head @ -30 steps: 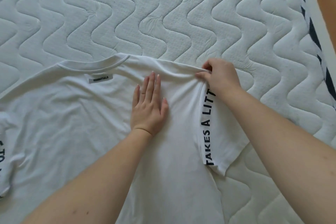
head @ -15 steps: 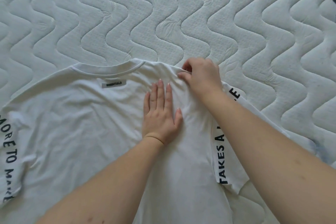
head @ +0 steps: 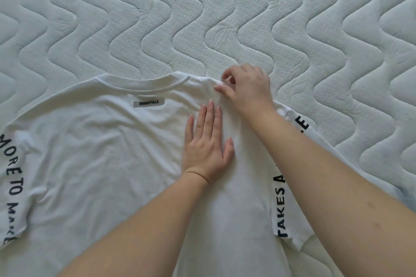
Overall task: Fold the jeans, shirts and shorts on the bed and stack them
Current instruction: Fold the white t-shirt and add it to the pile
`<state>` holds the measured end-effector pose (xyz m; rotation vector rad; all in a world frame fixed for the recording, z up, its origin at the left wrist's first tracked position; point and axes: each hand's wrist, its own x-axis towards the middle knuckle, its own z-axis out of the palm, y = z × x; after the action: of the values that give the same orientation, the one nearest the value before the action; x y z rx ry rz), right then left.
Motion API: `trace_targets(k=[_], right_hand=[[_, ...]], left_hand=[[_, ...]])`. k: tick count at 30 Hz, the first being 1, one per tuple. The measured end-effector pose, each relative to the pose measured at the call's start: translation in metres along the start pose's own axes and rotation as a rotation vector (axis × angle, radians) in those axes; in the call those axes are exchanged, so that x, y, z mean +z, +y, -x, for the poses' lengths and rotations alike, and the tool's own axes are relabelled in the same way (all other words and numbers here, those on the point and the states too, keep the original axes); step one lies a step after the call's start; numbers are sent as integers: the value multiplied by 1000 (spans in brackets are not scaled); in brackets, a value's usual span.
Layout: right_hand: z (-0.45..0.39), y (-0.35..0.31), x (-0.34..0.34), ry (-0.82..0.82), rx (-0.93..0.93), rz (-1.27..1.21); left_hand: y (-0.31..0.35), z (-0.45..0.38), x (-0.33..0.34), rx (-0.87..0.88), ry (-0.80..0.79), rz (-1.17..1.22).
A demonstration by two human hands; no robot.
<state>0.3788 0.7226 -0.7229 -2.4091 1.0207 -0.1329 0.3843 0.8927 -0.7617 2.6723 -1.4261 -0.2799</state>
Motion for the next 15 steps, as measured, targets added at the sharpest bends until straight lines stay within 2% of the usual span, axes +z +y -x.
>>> trace_targets(k=[2,6,9,12,15], right_hand=[[-7,-9,5,-29,-42,44],[-22,-7,1,26,68,78],[-22,7,-10,47,87,-2],[0,23,-21,27,55,-115],[32,41,-26,-61,23,-13]], left_hand=[[0,0,0,2,3,-10],[-1,0,0,4,-3,-3],[-1,-1,0,-1,-11,1],[-1,0,1,-8,-29,-3],[-1,0,0,10,-40,-3]])
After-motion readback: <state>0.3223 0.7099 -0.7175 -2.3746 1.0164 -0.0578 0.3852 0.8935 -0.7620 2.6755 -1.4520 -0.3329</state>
